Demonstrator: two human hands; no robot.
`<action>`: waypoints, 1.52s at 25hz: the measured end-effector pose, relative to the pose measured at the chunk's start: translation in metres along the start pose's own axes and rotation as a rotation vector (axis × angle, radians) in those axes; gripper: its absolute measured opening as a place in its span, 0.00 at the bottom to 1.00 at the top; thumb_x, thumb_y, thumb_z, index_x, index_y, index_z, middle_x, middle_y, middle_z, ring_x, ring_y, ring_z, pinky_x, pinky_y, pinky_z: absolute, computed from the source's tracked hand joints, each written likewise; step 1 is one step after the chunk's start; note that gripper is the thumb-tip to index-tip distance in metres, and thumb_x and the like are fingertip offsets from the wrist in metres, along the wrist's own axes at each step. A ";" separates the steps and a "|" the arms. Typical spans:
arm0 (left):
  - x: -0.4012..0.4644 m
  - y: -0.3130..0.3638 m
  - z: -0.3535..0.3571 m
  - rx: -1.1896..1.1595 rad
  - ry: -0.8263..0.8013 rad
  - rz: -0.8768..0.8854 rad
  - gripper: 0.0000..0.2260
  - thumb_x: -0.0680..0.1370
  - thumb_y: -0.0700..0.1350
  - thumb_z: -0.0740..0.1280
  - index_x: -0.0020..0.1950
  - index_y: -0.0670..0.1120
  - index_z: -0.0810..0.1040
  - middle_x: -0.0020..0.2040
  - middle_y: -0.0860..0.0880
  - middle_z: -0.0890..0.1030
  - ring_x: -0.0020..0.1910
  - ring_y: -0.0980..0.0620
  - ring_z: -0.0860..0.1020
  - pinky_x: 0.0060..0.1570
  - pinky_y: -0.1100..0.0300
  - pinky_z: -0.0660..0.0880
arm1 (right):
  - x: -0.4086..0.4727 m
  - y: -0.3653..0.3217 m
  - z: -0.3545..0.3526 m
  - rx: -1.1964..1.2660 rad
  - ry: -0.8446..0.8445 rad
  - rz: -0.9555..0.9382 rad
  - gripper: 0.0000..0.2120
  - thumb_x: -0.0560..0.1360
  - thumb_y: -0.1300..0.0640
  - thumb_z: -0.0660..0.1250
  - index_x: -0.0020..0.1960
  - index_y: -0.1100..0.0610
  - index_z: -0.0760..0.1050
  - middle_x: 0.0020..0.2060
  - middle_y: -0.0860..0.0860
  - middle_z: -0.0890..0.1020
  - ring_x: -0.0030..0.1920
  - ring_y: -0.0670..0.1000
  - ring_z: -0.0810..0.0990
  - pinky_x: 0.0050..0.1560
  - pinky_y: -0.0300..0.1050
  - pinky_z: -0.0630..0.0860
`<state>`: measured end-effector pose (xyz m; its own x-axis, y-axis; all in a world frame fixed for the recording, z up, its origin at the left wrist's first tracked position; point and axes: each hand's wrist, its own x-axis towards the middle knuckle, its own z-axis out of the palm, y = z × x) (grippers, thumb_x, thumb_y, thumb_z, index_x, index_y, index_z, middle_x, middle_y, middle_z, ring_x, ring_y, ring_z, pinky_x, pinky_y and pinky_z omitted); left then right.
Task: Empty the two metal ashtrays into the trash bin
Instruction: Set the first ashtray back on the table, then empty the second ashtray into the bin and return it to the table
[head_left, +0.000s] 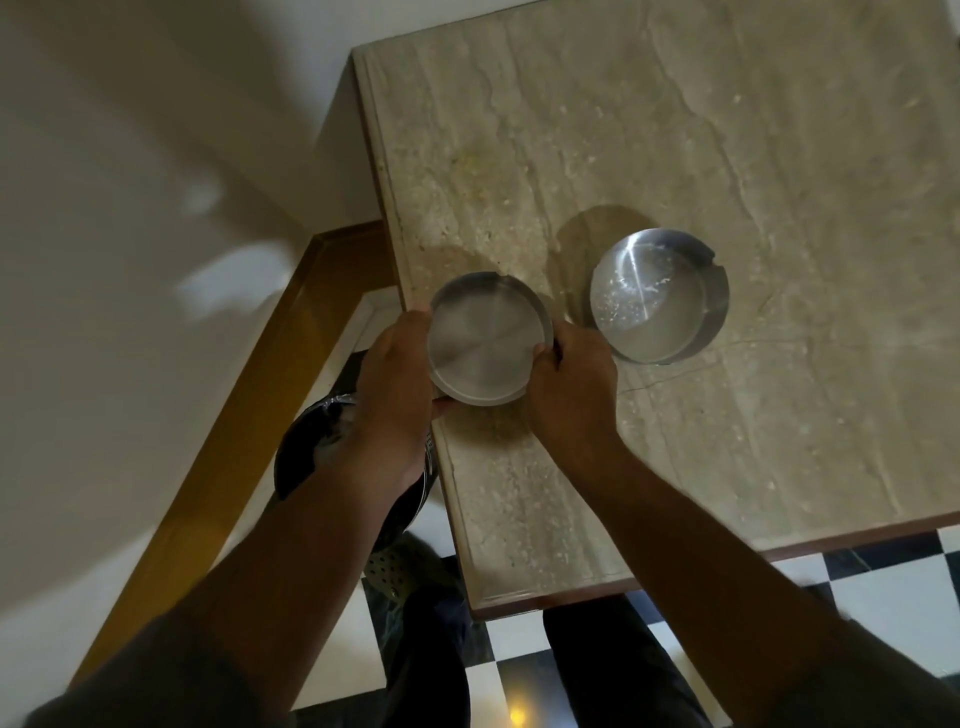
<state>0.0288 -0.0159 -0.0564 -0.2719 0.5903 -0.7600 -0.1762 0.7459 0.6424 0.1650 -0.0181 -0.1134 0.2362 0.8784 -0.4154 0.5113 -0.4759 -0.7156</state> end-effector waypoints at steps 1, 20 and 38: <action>0.001 0.001 0.001 0.003 0.013 -0.006 0.17 0.81 0.58 0.60 0.65 0.54 0.80 0.63 0.47 0.83 0.61 0.46 0.81 0.45 0.54 0.81 | 0.001 0.001 0.001 -0.003 -0.001 -0.008 0.11 0.79 0.60 0.60 0.54 0.64 0.78 0.50 0.62 0.81 0.50 0.59 0.80 0.41 0.38 0.67; -0.070 -0.066 0.082 -0.005 -0.093 -0.144 0.13 0.85 0.52 0.57 0.55 0.52 0.80 0.50 0.49 0.84 0.51 0.50 0.83 0.55 0.53 0.80 | -0.054 0.056 -0.079 0.366 0.151 0.366 0.10 0.79 0.54 0.60 0.50 0.41 0.78 0.50 0.49 0.83 0.53 0.51 0.82 0.58 0.53 0.79; -0.031 -0.018 0.152 -0.053 -0.135 -0.038 0.30 0.74 0.63 0.61 0.74 0.54 0.74 0.66 0.45 0.83 0.62 0.46 0.84 0.62 0.42 0.80 | 0.034 0.035 -0.114 0.326 0.237 0.351 0.08 0.74 0.62 0.65 0.43 0.50 0.78 0.37 0.44 0.81 0.40 0.48 0.82 0.40 0.42 0.81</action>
<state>0.1840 -0.0003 -0.0593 -0.1348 0.6006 -0.7881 -0.2346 0.7534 0.6143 0.2849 0.0001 -0.0883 0.5461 0.6316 -0.5504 0.0936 -0.6989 -0.7091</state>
